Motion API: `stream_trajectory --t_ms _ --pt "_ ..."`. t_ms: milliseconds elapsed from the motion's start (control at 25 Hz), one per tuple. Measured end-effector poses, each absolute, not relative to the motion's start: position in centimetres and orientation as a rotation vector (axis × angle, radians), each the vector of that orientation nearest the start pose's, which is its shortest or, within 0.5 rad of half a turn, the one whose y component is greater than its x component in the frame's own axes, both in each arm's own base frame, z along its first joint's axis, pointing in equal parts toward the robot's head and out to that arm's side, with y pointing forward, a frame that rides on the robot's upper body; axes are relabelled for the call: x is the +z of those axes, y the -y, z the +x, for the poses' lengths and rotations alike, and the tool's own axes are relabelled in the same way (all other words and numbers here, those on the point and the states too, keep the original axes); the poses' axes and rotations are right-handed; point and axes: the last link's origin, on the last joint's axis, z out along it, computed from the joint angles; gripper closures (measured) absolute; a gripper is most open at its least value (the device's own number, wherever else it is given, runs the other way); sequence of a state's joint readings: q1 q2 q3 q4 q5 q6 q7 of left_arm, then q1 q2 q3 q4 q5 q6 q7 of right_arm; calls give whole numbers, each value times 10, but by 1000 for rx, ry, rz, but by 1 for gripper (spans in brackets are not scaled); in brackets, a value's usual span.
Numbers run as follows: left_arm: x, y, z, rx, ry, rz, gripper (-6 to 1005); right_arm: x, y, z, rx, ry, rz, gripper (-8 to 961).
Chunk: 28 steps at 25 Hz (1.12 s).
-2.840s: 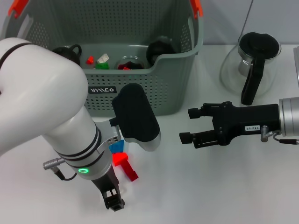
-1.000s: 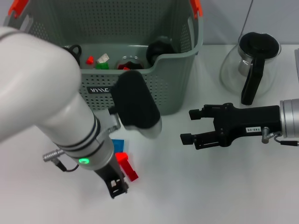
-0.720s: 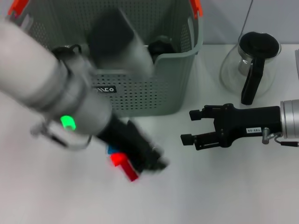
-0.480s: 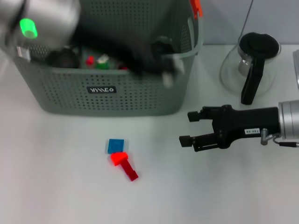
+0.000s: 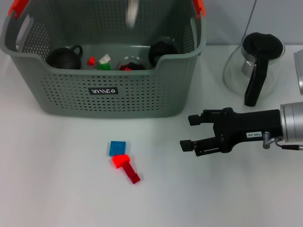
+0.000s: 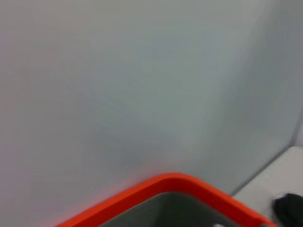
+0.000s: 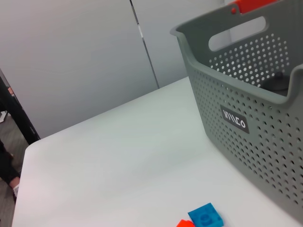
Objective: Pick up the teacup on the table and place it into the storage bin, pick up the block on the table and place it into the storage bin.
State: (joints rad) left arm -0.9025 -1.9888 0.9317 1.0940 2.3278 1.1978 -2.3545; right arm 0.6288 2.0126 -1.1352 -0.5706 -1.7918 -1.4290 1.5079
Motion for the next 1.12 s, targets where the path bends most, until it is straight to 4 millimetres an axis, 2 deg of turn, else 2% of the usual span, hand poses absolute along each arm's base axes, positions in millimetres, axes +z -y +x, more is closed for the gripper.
stream_trajectory --t_ms 200,320,400,600,640,720,760,800,880,960,1120 --pt "85 -473 -105 -325 728 -2341 668 -35 -347 225 547 -618 -2952 28" --pt "88 -465 -103 -336 690 -2373 563 -34 -347 225 545 -616 -2952 28" --pt "88 -444 -98 -364 602 -2478 494 -33 -348 225 544 -615 -2950 28" --pt "81 -353 -93 -402 165 -2857 269 -32 -348 227 548 -624 -2941 28" --pt "78 -329 -96 -369 52 -2927 221 -32 -348 227 548 -626 -2937 28" --pt "73 -310 -101 -314 -34 -2973 169 -32 -348 228 547 -629 -2934 28" --pt "63 -293 -110 -218 -107 -3012 143 -32 -349 227 546 -629 -2932 28" --pt "63 -293 -110 -218 -107 -3012 117 -32 -349 227 546 -628 -2932 28" --pt "48 -280 -121 -81 -166 -3054 65 -32 -349 227 545 -628 -2931 28" --pt "34 -273 -131 58 -206 -3083 68 -32 -350 227 545 -631 -2929 28" --pt "4 -276 -142 258 -268 -3116 73 -32 -350 227 545 -637 -2928 28"
